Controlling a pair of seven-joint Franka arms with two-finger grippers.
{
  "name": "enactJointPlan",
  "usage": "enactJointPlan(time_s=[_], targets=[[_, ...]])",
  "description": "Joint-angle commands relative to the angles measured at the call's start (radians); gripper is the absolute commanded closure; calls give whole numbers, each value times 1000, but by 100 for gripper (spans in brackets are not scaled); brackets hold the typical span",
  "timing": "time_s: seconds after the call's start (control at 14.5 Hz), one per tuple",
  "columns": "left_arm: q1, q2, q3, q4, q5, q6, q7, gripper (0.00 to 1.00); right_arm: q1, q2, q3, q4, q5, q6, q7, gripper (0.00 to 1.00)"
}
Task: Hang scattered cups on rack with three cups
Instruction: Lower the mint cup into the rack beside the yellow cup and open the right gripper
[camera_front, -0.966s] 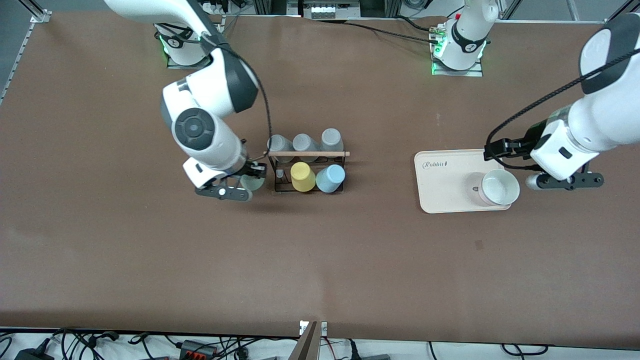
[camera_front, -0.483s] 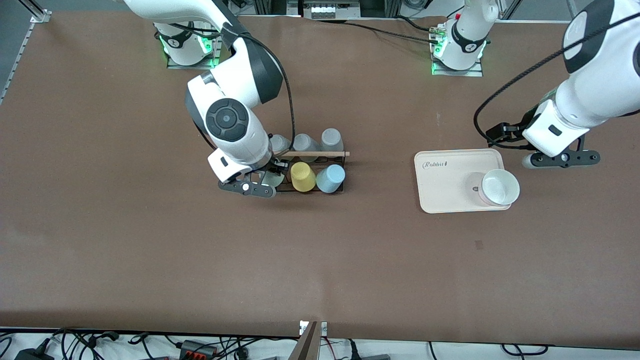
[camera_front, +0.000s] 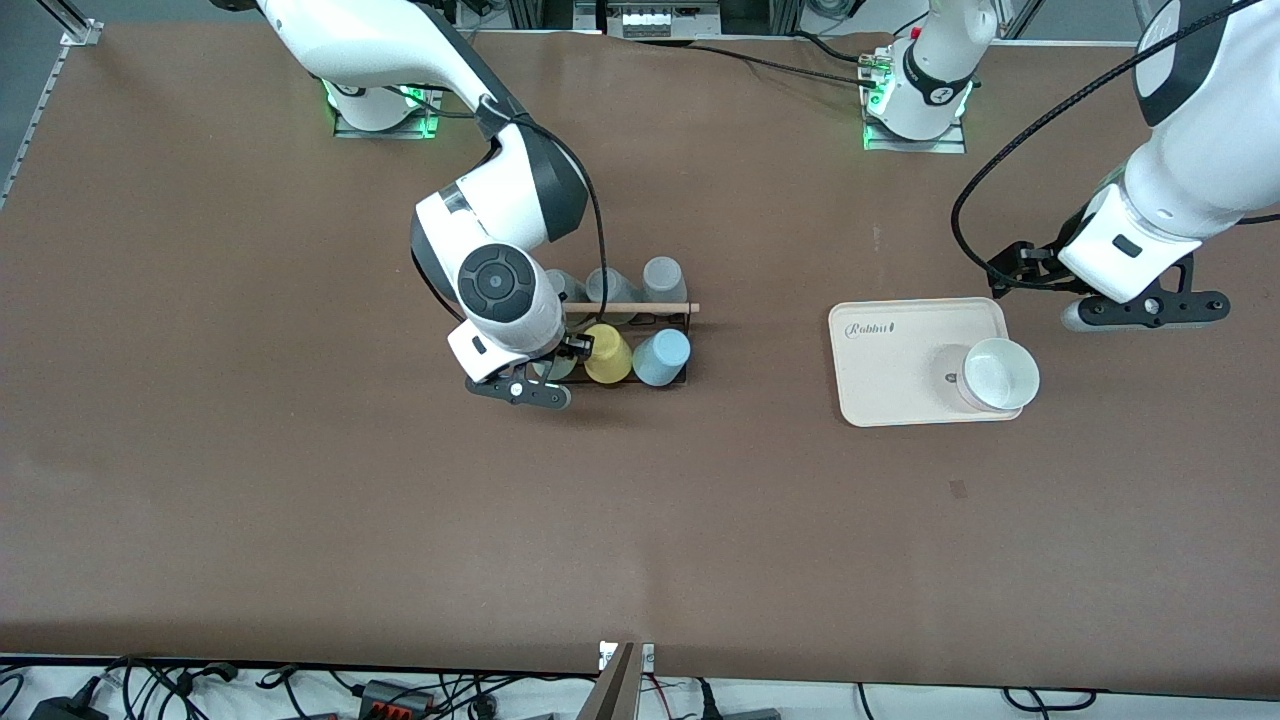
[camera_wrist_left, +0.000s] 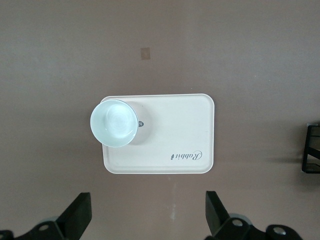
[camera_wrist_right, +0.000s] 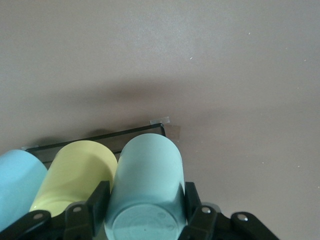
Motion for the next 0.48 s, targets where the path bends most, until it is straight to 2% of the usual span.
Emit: enactJointPlan(time_s=[0.0, 0.14, 0.41], targets=[[0, -4, -6, 15, 8, -67, 15, 0, 10, 13, -7, 36, 3, -9, 23, 17], [4, -1, -4, 19, 7, -66, 12, 0, 9, 12, -7, 36, 3, -6, 22, 0], [9, -1, -3, 23, -22, -35, 17, 0, 0, 0, -12, 37, 2, -6, -85, 0]])
